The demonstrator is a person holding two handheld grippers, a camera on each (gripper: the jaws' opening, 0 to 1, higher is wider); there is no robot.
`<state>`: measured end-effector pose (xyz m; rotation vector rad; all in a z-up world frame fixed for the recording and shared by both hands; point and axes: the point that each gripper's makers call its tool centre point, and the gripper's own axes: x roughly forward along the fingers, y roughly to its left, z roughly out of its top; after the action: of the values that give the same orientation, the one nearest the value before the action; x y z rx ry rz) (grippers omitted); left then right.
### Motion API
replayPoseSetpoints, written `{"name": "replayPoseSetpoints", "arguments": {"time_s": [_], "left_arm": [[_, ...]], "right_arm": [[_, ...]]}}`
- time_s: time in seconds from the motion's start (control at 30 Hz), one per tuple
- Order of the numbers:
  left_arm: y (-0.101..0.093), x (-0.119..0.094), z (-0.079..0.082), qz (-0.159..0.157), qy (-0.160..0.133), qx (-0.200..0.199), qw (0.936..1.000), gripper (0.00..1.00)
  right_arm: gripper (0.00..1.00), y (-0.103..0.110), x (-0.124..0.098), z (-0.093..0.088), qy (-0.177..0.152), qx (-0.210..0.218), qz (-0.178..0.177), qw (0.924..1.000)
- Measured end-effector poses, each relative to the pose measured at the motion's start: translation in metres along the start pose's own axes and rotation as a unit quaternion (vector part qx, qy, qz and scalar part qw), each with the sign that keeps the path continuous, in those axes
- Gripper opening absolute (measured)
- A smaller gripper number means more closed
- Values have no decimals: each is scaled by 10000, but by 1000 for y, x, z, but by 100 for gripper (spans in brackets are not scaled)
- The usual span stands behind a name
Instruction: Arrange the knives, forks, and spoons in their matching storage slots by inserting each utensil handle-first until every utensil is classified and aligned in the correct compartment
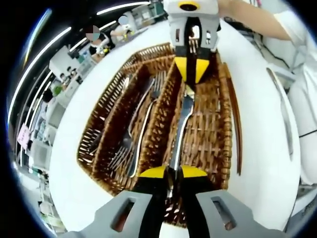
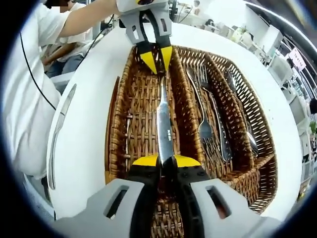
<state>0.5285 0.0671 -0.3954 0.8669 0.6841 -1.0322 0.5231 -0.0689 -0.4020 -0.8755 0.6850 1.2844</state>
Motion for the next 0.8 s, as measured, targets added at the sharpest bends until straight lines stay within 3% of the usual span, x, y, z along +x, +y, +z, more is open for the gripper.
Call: {"name": "replayPoseSetpoints", "arguments": {"time_s": [0.8], "left_arm": [[-1,2,2,96,-54,-79,9999,7]], "right_arm": [[11,2,-2,-2,-85,85,-93,9999]]}}
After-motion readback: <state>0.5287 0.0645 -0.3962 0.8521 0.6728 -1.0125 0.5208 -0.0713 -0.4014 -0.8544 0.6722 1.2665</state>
